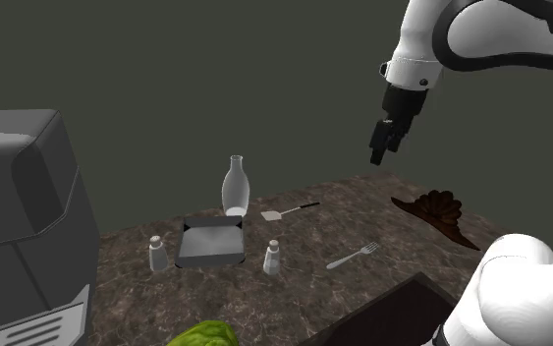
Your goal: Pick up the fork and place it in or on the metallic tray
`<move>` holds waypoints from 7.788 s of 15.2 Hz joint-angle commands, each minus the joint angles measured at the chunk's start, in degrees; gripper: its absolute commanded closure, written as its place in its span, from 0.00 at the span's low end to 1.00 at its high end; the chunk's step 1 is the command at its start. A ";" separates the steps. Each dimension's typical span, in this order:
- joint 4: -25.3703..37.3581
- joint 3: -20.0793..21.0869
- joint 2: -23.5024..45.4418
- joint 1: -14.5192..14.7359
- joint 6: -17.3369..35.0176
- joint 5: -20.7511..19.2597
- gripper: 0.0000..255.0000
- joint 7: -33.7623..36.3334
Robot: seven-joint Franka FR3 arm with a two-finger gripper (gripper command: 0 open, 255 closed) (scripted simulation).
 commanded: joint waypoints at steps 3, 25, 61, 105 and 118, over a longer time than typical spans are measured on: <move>-4.46 -2.02 -1.60 0.90 2.81 -1.14 0.00 -4.19; -32.03 -33.58 11.29 5.36 43.19 -22.52 0.00 -51.16; -31.03 -49.00 35.39 15.06 66.12 -19.55 1.00 -70.21; 6.33 -28.39 53.28 33.01 42.61 6.27 1.00 -55.18; 41.09 -22.56 77.45 32.79 30.22 15.29 1.00 -51.18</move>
